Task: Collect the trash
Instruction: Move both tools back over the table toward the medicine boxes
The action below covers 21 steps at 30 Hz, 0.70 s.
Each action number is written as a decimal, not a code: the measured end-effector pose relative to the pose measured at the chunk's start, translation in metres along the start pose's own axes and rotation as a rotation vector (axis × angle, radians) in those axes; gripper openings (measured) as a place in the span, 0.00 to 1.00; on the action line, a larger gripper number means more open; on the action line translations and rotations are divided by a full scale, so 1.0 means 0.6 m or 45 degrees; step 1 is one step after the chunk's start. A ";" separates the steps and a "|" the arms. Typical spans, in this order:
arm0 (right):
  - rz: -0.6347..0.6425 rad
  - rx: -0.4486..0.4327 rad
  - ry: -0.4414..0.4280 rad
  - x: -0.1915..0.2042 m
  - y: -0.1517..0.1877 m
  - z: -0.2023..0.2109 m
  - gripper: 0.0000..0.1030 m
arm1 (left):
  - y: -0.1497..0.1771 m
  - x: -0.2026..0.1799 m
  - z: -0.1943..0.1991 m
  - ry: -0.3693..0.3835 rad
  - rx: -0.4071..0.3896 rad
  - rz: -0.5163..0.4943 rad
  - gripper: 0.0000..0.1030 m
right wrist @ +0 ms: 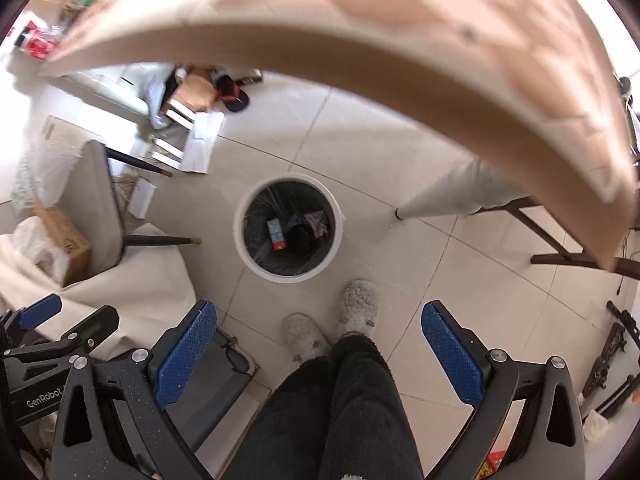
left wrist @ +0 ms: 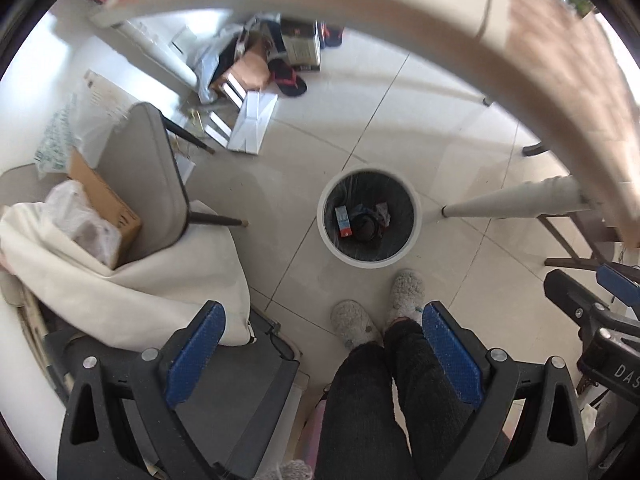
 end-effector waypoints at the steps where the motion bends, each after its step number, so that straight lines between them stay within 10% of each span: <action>1: 0.007 -0.010 -0.007 0.005 0.002 0.020 1.00 | 0.002 0.000 0.018 0.001 -0.017 -0.001 0.98; 11: -0.039 -0.097 -0.107 0.004 0.007 0.212 1.00 | -0.022 0.002 0.177 0.101 -0.194 0.063 1.00; 21: -0.220 -0.188 -0.132 -0.090 -0.137 0.288 1.00 | -0.208 -0.035 0.237 0.005 -0.330 0.095 1.00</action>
Point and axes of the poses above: each gripper's, at about its wrist camera, not at the fingertips, and z roughly against the way its jaws point, x to its left, y to its underside, the point moved 6 cm from there along -z, roughly the way its jaws point, and after that the axes turned 7 degrees about y, right-handed, at the moved point
